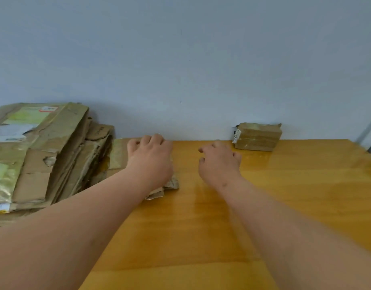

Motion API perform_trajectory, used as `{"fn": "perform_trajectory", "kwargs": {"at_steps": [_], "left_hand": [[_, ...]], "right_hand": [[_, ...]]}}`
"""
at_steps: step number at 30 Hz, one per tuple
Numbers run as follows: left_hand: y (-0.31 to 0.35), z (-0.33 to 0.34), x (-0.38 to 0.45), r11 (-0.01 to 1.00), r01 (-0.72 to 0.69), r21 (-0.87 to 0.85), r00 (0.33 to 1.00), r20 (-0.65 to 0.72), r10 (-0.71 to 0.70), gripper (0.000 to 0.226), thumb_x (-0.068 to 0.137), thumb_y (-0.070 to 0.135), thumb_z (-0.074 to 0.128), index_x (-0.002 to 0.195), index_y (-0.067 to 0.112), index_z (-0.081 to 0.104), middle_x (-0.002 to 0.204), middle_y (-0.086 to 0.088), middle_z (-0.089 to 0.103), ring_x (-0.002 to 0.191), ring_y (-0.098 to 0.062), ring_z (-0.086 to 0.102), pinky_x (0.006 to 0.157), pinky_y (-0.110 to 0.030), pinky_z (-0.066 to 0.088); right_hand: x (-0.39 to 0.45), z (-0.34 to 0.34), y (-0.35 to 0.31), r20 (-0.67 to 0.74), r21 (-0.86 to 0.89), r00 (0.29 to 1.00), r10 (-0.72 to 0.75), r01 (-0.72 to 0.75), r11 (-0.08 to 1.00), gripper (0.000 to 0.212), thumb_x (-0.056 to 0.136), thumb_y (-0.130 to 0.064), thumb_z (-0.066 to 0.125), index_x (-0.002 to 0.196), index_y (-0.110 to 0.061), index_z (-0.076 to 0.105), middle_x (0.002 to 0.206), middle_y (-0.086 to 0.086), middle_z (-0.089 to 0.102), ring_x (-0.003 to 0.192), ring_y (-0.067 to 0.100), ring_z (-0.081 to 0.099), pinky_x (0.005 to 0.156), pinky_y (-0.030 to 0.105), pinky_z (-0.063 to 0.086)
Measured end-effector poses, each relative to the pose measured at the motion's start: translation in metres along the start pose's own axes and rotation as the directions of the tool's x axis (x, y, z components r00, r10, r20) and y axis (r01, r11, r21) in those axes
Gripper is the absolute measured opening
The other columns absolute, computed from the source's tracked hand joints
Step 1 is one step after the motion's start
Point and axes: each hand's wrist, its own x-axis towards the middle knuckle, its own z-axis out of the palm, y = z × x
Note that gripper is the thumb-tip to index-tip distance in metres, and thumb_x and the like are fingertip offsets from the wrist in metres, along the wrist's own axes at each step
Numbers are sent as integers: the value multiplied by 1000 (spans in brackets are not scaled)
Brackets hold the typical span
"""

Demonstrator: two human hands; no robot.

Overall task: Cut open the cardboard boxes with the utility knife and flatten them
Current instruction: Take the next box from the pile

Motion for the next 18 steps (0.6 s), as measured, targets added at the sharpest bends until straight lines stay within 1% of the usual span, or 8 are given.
{"fn": "perform_trajectory", "kwargs": {"at_steps": [4,6,8,10,12,14,16,18], "left_hand": [[50,2,34,989,-55,-137,998,-1,55,43,92,35,40,135,33,44,142,6,38,132,-20,32,106,-45,19],[71,9,53,982,-63,-177,997,27,69,46,92,37,40,139,34,42,145,6,36,134,-21,31,106,-45,20],[87,19,71,979,-50,-199,994,82,68,48,93,39,41,141,34,40,147,5,35,135,-21,31,107,-44,21],[98,31,83,979,-31,-201,989,134,58,49,93,40,42,141,35,39,148,5,35,135,-22,32,107,-44,21],[106,44,91,980,-19,-199,986,156,51,48,92,39,43,140,36,39,148,5,36,134,-21,33,106,-44,22],[111,54,94,980,-14,-199,987,153,45,48,92,39,44,139,37,40,147,6,36,134,-20,33,106,-43,21],[115,61,92,977,-6,-214,990,133,36,49,92,39,45,140,37,39,147,7,36,133,-19,34,106,-42,20],[118,63,85,972,-4,-237,993,112,32,53,91,39,47,142,37,34,147,7,36,134,-19,34,107,-43,19]], "right_hand": [[25,-20,57,-84,-112,995,53,-63,992,54,85,-13,46,137,-25,48,143,0,38,131,23,33,104,45,24],[45,-26,81,-91,-150,992,85,-98,984,65,84,-11,46,147,-22,34,158,1,23,141,24,23,110,48,22],[67,-29,103,-53,-202,992,112,-121,972,76,87,-11,47,155,-22,15,165,-1,3,150,23,7,116,51,13],[83,-29,122,2,-277,992,129,-123,953,80,90,-14,45,157,-24,3,166,-2,0,152,21,-1,118,54,3],[93,-26,136,-17,-334,992,127,-126,934,78,87,-13,45,156,-25,9,162,0,16,149,24,11,116,54,5],[94,-23,145,-134,-367,989,56,-102,925,70,81,-12,48,146,-27,29,142,3,37,131,29,28,105,48,16],[91,-21,150,-209,-365,976,-65,-16,931,52,78,-12,52,127,-28,49,122,1,43,113,27,32,86,39,15],[81,-23,154,-225,-331,966,-126,46,943,41,79,-14,59,116,-29,55,115,-2,43,107,24,33,77,34,8]]}}
